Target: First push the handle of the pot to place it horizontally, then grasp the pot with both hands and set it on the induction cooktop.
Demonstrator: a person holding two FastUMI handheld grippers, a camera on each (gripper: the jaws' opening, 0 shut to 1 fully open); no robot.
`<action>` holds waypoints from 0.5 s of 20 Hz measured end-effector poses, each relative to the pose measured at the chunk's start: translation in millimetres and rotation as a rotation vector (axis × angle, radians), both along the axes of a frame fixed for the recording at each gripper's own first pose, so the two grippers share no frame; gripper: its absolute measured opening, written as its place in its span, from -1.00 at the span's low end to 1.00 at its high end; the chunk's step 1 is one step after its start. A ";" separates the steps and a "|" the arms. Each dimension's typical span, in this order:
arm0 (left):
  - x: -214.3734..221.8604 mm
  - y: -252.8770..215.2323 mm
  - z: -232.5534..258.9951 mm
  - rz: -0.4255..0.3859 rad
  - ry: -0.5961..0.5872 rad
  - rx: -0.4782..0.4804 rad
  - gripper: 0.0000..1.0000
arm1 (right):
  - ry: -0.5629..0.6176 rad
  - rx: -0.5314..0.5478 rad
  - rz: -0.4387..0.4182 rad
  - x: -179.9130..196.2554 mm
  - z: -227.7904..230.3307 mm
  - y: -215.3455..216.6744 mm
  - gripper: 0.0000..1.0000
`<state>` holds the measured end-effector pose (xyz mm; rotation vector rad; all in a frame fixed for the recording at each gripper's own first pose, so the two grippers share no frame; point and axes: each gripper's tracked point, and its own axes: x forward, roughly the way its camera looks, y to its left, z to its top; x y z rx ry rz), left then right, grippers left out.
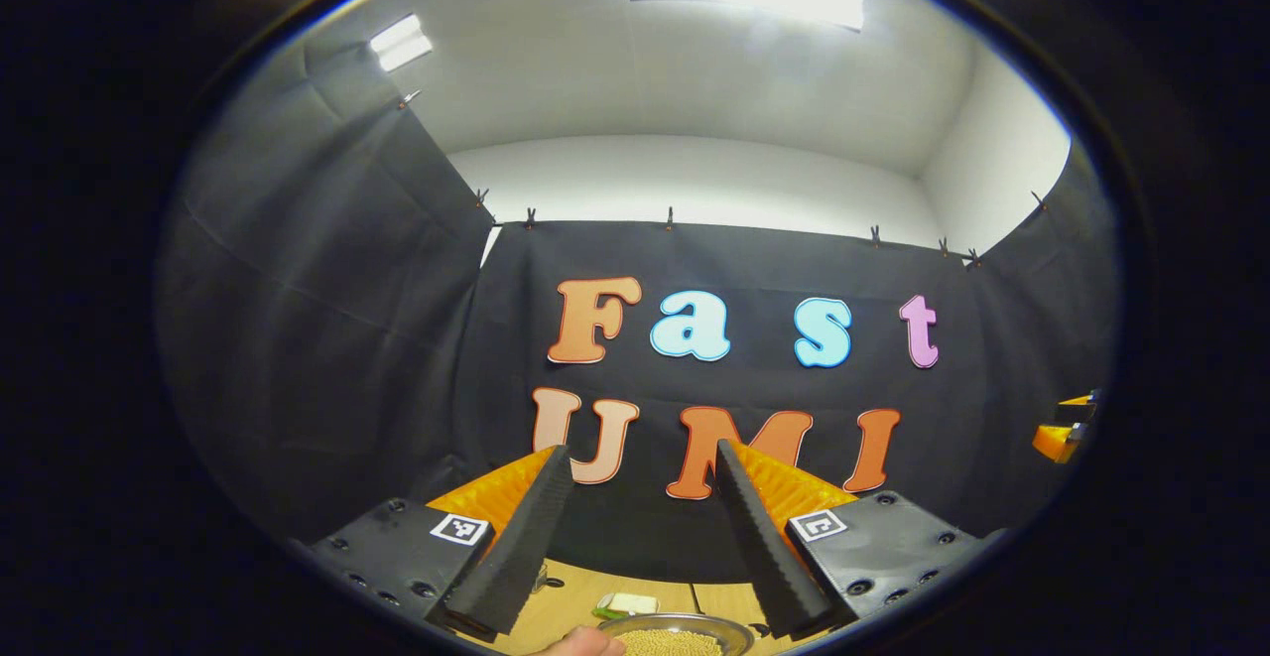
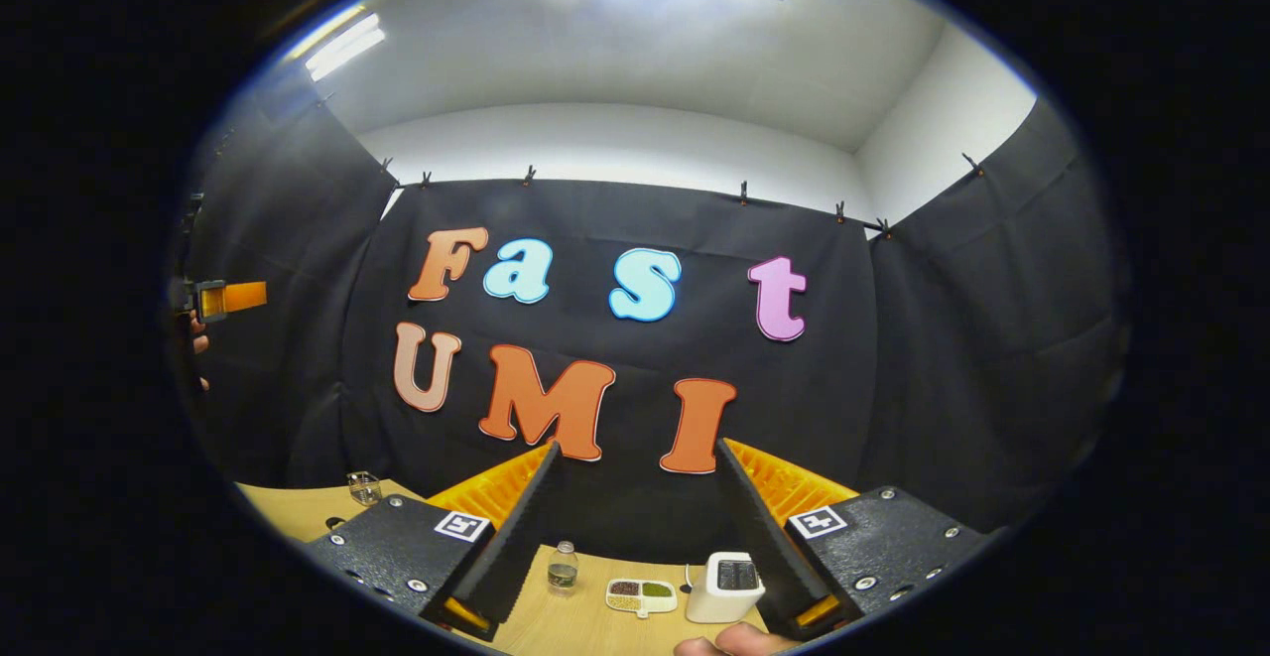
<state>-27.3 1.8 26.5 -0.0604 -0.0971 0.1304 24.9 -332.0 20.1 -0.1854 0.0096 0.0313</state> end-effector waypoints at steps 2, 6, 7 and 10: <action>4.7 0.1 -7.1 0.000 0.013 -0.002 0.94 | -0.015 -0.005 0.007 -0.5 0.5 -0.5 0.88; 12.7 1.9 -17.8 0.005 0.033 -0.015 0.91 | -0.012 -0.020 0.021 -3.0 -3.5 -0.6 0.88; 15.6 1.6 -20.9 0.001 0.034 -0.015 0.88 | -0.007 -0.021 0.026 -2.8 -5.6 0.4 0.88; 24.2 -11.0 -26.3 -0.066 0.031 -0.040 0.89 | -0.003 -0.021 0.035 -2.7 -10.8 2.4 0.88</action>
